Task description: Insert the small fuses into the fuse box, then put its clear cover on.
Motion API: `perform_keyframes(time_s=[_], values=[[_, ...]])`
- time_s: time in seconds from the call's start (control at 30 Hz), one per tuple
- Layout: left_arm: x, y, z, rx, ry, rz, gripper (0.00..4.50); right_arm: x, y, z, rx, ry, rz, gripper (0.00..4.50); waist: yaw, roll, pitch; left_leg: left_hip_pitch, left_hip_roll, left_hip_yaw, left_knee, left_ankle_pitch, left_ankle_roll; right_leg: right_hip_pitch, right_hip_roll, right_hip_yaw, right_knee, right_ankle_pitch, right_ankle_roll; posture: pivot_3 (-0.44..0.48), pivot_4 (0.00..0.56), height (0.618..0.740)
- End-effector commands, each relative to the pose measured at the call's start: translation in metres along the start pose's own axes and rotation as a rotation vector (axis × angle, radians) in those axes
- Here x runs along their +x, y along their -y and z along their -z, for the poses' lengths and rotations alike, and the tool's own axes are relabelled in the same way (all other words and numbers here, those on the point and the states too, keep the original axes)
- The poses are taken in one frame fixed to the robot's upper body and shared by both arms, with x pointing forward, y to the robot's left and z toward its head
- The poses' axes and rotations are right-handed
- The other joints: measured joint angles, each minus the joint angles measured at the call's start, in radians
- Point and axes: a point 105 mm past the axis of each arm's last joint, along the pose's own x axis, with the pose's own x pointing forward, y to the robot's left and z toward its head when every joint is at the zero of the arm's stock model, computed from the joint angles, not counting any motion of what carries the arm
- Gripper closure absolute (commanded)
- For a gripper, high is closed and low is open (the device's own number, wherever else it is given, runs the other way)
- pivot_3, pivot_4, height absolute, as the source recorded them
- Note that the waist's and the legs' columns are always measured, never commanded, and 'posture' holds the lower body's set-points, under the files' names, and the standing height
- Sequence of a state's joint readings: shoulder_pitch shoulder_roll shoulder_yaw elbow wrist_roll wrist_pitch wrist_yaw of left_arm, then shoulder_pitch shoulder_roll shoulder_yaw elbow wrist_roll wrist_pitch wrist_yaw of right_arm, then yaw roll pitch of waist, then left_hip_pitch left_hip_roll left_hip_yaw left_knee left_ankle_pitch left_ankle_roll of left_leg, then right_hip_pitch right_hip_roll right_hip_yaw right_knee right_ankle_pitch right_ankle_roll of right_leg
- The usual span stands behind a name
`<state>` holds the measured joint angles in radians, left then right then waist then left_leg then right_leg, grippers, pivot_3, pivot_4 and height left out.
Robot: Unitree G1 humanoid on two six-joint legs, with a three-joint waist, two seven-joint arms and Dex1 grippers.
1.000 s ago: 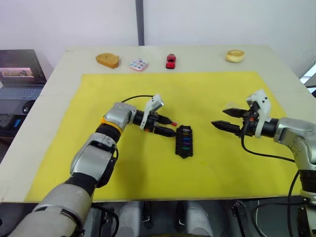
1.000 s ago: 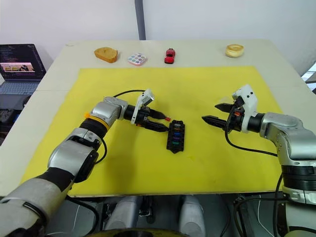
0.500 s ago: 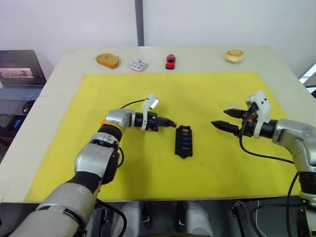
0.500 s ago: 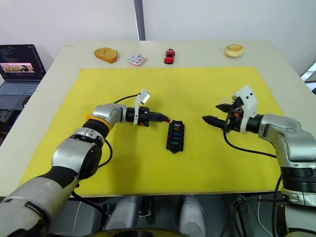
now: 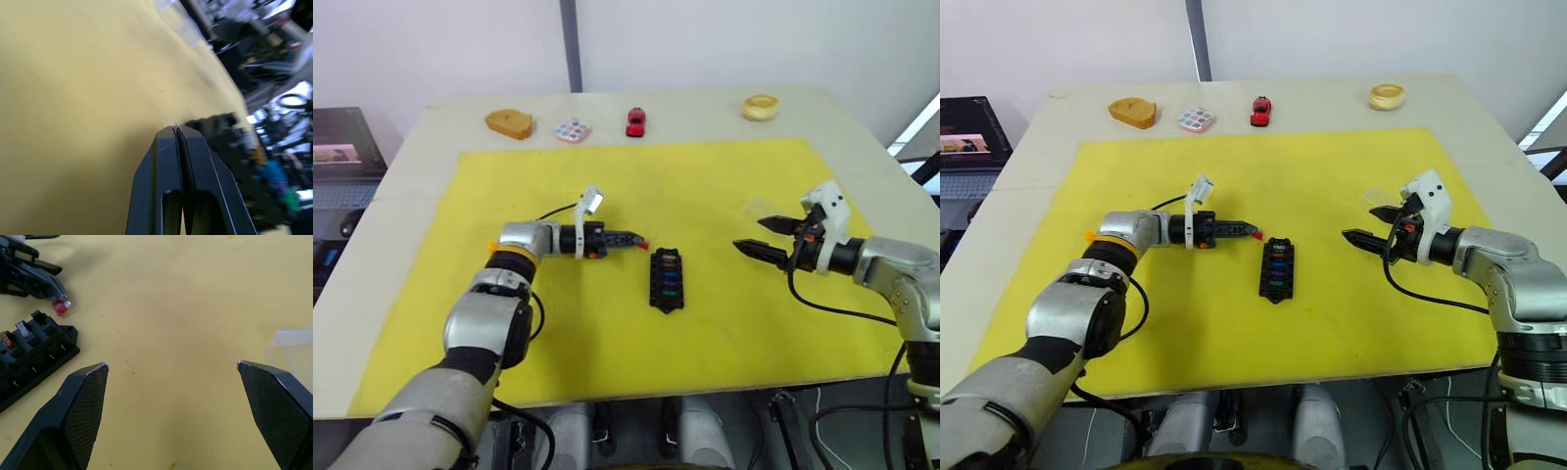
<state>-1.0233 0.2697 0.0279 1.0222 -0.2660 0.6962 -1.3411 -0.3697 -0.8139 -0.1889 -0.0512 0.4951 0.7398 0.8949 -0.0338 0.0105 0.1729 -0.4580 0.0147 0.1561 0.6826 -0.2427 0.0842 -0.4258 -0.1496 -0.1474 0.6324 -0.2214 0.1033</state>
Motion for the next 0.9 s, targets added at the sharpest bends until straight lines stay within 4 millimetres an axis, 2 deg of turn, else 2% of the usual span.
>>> perform_keyframes(time_s=[0.03, 0.13, 0.27, 0.4, 0.5, 0.53, 0.6, 0.67, 0.73, 0.77, 0.8, 0.9], values=[[-0.031, 0.014, -0.024, 0.056, 0.075, 0.015, 4.44, -0.003, -0.001, -0.019, -0.047, 0.056, -0.014, 0.0, -0.008, 0.0, 0.0, 0.0, 0.0, 0.0, 0.0, 0.0, 0.0, -0.001, 0.0, 0.0, 0.0, 0.0, 0.0, 0.0, 0.15, 0.74], [-0.047, 0.025, -0.025, 0.213, 0.06, -0.034, 4.44, -0.004, -0.008, -0.028, -0.055, 0.083, -0.057, 0.0, -0.007, 0.0, 0.0, -0.001, 0.0, 0.001, 0.0, 0.0, 0.0, -0.001, 0.0, 0.0, 0.0, 0.0, 0.0, 0.0, 0.15, 0.74], [-0.057, 0.032, -0.019, 0.768, 0.018, -0.241, 4.44, -0.006, -0.03, -0.043, -0.09, 0.114, -0.171, 0.0, 0.01, 0.001, 0.0, -0.001, -0.001, 0.0, 0.0, 0.0, -0.001, 0.0, -0.002, 0.002, -0.002, 0.0, 0.0, 0.0, 0.15, 0.74], [-0.051, 0.073, 0.013, 1.143, -0.078, -0.16, 4.44, -0.007, -0.071, -0.068, -0.112, 0.124, -0.381, 0.0, 0.021, 0.001, 0.001, -0.002, -0.001, 0.001, 0.0, -0.002, -0.003, -0.001, -0.003, 0.003, -0.003, 0.001, -0.003, 0.0, 0.15, 0.74], [-0.055, 0.078, 0.036, 1.283, -0.15, -0.144, 4.44, -0.007, -0.087, -0.073, -0.15, 0.089, -0.46, 0.0, 0.027, 0.001, 0.001, -0.002, -0.001, 0.0, -0.001, -0.002, -0.004, -0.005, -0.004, 0.002, -0.004, 0.0, -0.008, 0.0, 0.15, 0.74], [-0.057, 0.078, 0.043, 1.314, -0.169, -0.138, 4.19, -0.005, -0.09, -0.073, -0.158, 0.084, -0.472, 0.0, 0.027, 0.001, 0.001, -0.002, -0.001, 0.0, -0.001, -0.002, -0.003, -0.005, -0.004, 0.002, -0.006, 0.0, -0.009, 0.0, 0.15, 0.74], [-0.062, 0.077, 0.052, 1.345, -0.203, -0.131, 3.68, -0.002, -0.091, -0.073, -0.16, 0.081, -0.48, 0.0, 0.026, 0.001, 0.001, -0.002, -0.001, 0.0, -0.001, -0.003, -0.003, -0.005, -0.003, 0.002, -0.007, 0.0, -0.009, 0.0, 0.15, 0.74], [-0.071, 0.076, 0.052, 1.343, -0.209, -0.154, 2.61, 0.0, -0.091, -0.069, -0.158, 0.064, -0.483, 0.0, 0.028, 0.001, 0.001, -0.003, -0.001, 0.001, -0.001, -0.003, -0.003, -0.007, -0.003, 0.002, -0.007, 0.0, -0.009, 0.0, 0.15, 0.74], [-0.079, 0.082, 0.043, 1.263, -0.157, -0.178, 1.62, 0.0, -0.091, -0.066, -0.155, 0.051, -0.485, 0.0, 0.03, 0.001, 0.001, -0.004, -0.001, 0.001, -0.001, -0.003, -0.003, -0.008, -0.003, 0.002, -0.006, 0.0, -0.008, 0.0, 0.15, 0.74], [-0.083, 0.085, 0.041, 1.204, -0.15, -0.182, 1.09, 0.0, -0.091, -0.065, -0.154, 0.044, -0.486, 0.0, 0.03, 0.001, 0.001, -0.004, -0.001, 0.001, -0.001, -0.002, -0.003, -0.008, -0.003, 0.002, -0.006, 0.0, -0.008, 0.0, 0.15, 0.74], [-0.094, 0.094, 0.04, 1.073, -0.155, -0.166, 0.59, -0.001, -0.09, -0.065, -0.155, 0.039, -0.487, 0.0, 0.028, 0.001, 0.001, -0.004, -0.001, 0.001, -0.001, -0.002, -0.003, -0.008, -0.003, 0.002, -0.006, 0.0, -0.008, 0.0, 0.15, 0.74], [-0.119, 0.117, 0.042, 0.804, -0.209, -0.133, 0.59, -0.006, -0.093, -0.066, -0.133, 0.034, -0.517, 0.0, 0.02, 0.001, 0.002, -0.005, 0.0, 0.001, -0.001, -0.002, -0.003, -0.006, -0.001, 0.002, -0.005, 0.001, -0.006, 0.0, 0.15, 0.74]])
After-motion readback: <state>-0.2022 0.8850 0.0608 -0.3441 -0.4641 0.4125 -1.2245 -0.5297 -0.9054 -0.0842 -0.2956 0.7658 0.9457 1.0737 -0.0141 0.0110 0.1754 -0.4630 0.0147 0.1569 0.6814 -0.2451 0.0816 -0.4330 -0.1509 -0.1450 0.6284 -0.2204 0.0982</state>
